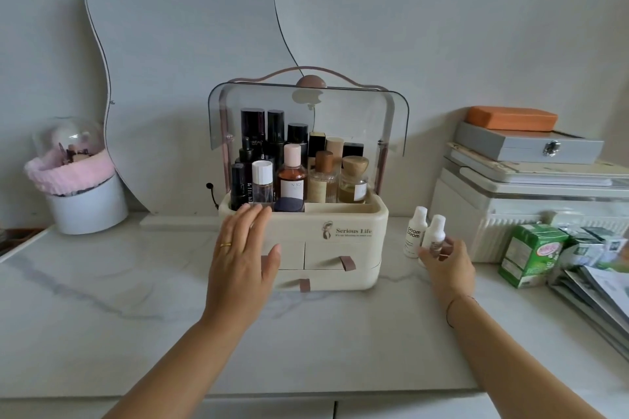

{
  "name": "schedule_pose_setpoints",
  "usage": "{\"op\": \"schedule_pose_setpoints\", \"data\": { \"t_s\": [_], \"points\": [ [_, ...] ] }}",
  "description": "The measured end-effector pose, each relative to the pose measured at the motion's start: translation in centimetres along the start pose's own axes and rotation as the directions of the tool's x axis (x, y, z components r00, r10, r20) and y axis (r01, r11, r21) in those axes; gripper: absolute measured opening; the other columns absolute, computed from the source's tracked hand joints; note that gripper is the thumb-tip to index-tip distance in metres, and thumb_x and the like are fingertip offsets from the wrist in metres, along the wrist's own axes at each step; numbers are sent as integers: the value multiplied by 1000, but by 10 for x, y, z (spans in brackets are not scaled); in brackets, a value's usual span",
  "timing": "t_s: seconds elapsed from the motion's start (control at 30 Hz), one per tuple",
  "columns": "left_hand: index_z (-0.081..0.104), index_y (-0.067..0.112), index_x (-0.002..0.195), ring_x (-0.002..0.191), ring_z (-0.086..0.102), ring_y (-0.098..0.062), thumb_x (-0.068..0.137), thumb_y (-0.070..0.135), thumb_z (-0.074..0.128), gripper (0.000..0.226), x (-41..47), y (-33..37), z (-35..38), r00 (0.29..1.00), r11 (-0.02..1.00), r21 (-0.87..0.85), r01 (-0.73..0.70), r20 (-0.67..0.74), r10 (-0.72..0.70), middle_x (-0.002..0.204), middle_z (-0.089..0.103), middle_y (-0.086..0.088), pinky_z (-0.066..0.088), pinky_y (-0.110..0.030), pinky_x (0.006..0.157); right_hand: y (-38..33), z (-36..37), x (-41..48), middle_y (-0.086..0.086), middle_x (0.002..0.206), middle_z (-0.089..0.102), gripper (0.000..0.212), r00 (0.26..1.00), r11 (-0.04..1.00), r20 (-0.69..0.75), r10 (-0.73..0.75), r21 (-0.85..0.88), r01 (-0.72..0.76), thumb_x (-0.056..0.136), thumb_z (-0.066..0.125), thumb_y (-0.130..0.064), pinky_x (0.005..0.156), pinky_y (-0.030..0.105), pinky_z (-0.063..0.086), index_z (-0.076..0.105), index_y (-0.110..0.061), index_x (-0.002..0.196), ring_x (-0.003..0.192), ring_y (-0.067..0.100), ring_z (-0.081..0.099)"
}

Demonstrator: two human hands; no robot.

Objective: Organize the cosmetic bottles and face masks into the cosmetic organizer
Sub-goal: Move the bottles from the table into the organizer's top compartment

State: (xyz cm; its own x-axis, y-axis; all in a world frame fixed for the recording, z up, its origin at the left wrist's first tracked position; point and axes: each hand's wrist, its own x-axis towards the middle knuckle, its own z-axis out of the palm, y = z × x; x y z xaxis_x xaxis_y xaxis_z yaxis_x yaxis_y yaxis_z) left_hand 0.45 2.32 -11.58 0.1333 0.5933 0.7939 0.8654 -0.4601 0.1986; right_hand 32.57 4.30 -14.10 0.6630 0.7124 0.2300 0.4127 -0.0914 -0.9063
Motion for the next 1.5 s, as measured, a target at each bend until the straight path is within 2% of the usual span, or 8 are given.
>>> {"op": "schedule_pose_setpoints", "data": {
  "t_s": [0.23,0.33,0.53,0.77,1.13,1.23,1.33,1.5],
  "points": [
    [41,8,138,136,30,-19,93,33,35,51,-1,-1,-3,1000,1000,-7,-19,-8,19,141,43,-7,27,-41,111,-8,-2,-6,3,85,58,20,995,1000,-104,8,11,-7,83,66,-25,68,30,34,54,-11,89,92,32,59],
    [43,7,137,134,33,-21,92,31,38,50,1,-2,-2,999,999,-11,-37,-25,36,140,45,-7,29,-42,110,-42,-13,-36,-1,89,62,18,964,969,-221,-148,161,186,84,68,-26,75,28,38,55,-15,90,93,23,61],
    [45,5,135,134,34,-23,92,26,43,48,0,-1,3,998,1000,-12,-22,-51,21,138,46,-10,30,-44,110,-130,-11,-85,-9,96,67,28,814,804,86,-574,244,542,80,73,-20,81,19,50,57,-17,103,92,4,64],
    [42,9,137,137,28,-18,92,28,41,49,-1,1,0,1000,1000,-21,3,-26,-4,140,44,-6,26,-39,111,-163,36,-59,-1,85,67,28,734,837,496,-465,-24,546,79,71,-35,73,38,58,61,-17,98,77,16,64],
    [42,9,137,137,29,-19,92,28,41,49,-1,2,1,1000,1000,-19,22,-19,-22,141,44,-6,24,-40,113,-159,41,-60,-3,90,68,27,659,794,565,-496,-12,608,84,65,-37,79,33,57,63,-17,103,83,13,64],
    [44,8,136,136,32,-20,93,29,40,48,-1,0,1,999,1000,-17,0,-34,0,139,45,-7,26,-42,112,-137,22,-60,-11,89,67,14,787,802,175,-592,223,554,87,64,-23,78,18,52,64,-22,101,83,5,64],
    [44,8,135,135,33,-21,92,29,42,48,-1,2,3,998,999,-43,10,-58,-13,139,45,-8,29,-44,110,-93,4,-39,-3,92,62,15,878,860,-214,-428,203,468,88,59,-14,78,29,51,60,-19,102,86,15,60],
    [47,6,133,135,33,-22,91,29,43,48,0,4,7,996,998,-50,30,-85,-35,137,46,-9,26,-42,112,-26,12,8,9,131,46,65,998,998,13,-64,6,64,79,71,-24,96,34,36,40,-9,134,122,27,45]
  ]
}}
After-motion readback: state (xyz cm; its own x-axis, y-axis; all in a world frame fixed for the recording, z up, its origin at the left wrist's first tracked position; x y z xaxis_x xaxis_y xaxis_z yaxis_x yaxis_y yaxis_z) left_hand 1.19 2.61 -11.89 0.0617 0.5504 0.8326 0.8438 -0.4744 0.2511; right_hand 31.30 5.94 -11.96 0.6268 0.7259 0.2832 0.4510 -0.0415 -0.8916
